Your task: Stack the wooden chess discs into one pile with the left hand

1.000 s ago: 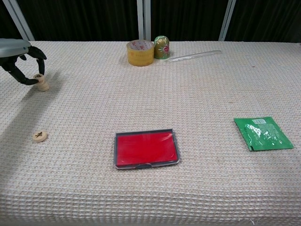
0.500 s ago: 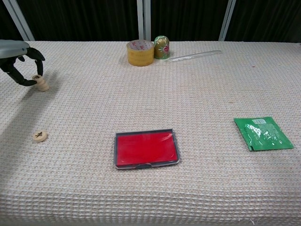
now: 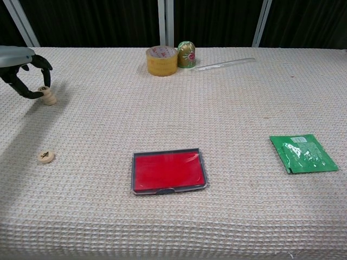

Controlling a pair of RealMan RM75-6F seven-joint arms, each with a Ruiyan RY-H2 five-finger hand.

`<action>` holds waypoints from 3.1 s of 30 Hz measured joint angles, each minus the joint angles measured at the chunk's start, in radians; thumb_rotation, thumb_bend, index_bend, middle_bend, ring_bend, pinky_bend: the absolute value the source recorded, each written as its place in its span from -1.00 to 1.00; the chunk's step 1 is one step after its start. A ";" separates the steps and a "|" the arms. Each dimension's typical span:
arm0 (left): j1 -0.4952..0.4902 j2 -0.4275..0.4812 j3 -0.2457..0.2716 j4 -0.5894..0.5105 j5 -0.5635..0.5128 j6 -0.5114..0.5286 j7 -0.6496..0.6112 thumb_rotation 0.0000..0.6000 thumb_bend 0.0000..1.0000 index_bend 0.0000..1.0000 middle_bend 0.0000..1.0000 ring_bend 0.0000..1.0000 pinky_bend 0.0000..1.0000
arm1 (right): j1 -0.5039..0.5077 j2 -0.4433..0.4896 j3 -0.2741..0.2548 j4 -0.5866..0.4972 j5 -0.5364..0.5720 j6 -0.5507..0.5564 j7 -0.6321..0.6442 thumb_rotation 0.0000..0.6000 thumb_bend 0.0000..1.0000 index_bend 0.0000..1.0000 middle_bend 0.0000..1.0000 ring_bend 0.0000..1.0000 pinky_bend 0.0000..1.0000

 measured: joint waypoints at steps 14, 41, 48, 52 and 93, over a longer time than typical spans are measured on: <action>0.004 0.002 0.002 -0.002 -0.003 0.005 0.000 1.00 -0.32 -0.15 -0.76 -0.81 -0.67 | 0.000 0.001 0.000 -0.002 -0.001 0.000 0.000 1.00 -0.41 -0.74 -0.56 -0.92 -0.72; 0.013 0.019 0.004 -0.045 0.034 0.047 0.005 1.00 -0.34 -0.18 -0.77 -0.81 -0.67 | -0.004 -0.001 0.000 0.004 0.001 0.005 0.007 1.00 -0.41 -0.74 -0.56 -0.92 -0.72; 0.003 0.015 0.008 -0.067 0.052 0.046 0.025 1.00 -0.34 -0.18 -0.77 -0.81 -0.67 | -0.005 -0.003 0.000 0.007 0.001 0.007 0.010 1.00 -0.41 -0.74 -0.56 -0.92 -0.72; 0.000 0.001 0.014 -0.055 0.041 0.038 0.037 1.00 -0.34 -0.17 -0.78 -0.81 -0.67 | -0.008 -0.001 -0.001 0.008 0.003 0.009 0.013 1.00 -0.41 -0.74 -0.56 -0.92 -0.72; 0.216 0.168 0.164 -0.408 0.418 0.345 -0.027 1.00 -0.48 -0.15 -0.78 -0.81 -0.67 | -0.003 -0.009 -0.006 0.027 -0.024 0.015 0.032 1.00 -0.41 -0.74 -0.56 -0.92 -0.72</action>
